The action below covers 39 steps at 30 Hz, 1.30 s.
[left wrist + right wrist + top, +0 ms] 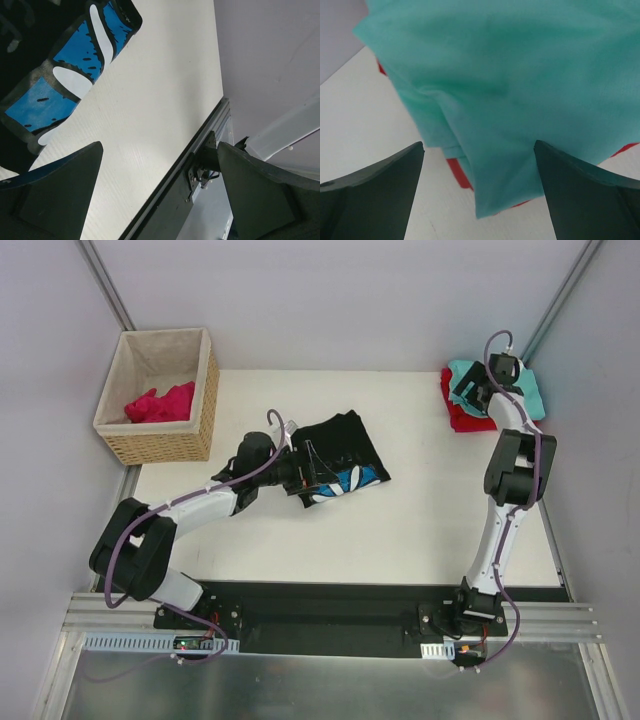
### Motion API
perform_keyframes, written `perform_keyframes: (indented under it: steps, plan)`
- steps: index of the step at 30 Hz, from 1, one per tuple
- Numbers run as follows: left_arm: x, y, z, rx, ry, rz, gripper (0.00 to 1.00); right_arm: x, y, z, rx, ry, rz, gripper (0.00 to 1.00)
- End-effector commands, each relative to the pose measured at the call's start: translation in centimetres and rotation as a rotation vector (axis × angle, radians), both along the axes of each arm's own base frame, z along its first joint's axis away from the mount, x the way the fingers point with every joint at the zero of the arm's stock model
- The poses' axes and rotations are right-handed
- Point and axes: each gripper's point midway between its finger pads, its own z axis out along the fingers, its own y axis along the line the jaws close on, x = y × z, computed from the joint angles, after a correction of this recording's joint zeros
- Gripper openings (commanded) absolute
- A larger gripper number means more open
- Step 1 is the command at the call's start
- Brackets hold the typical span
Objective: Fold and stack the t-shirts
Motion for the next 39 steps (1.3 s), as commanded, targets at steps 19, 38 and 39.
perform_keyframes:
  steps: [19,38,39]
  plan:
    - [-0.3,-0.4,1.1,-0.015,-0.021,-0.051,0.99,0.6,4.3,-4.8,0.214,0.087,0.065,0.97]
    - [-2.1,1.2,2.1,-0.021,-0.059,-0.004,0.99,-7.5,14.5,-6.7,0.461,0.259,0.103,0.97]
    - [-2.2,1.3,2.1,-0.022,-0.062,-0.002,0.99,-7.9,15.3,-6.2,0.468,0.254,0.111,0.97]
